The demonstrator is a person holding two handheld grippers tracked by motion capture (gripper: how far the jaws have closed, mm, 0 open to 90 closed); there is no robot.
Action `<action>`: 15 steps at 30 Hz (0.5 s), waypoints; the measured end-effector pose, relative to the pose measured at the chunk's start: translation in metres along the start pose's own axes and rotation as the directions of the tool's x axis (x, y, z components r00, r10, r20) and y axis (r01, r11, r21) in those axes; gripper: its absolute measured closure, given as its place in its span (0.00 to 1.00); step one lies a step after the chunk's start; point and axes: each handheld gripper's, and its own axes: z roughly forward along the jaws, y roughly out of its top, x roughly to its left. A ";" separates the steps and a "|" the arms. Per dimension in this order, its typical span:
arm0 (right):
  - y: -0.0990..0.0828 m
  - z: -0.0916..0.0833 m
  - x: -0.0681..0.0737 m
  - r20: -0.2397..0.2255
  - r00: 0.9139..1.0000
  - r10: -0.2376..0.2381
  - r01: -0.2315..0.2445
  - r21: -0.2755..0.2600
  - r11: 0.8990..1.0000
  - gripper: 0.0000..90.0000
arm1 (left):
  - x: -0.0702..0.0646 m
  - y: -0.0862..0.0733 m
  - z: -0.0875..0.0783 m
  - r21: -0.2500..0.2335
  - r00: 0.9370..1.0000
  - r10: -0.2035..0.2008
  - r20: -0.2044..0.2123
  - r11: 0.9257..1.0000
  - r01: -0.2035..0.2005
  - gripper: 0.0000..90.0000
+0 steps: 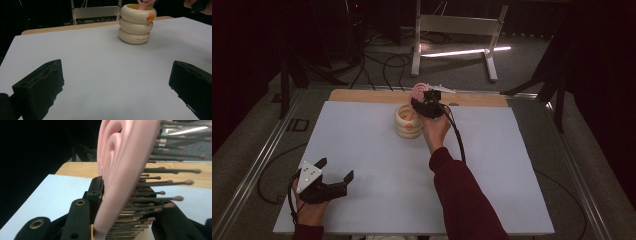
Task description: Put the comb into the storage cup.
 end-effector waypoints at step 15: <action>-0.001 0.000 -0.002 -0.001 1.000 0.006 -0.006 -0.003 1.000 0.70 | 0.000 0.000 0.000 -0.003 1.000 -0.002 -0.002 1.000 0.002 0.00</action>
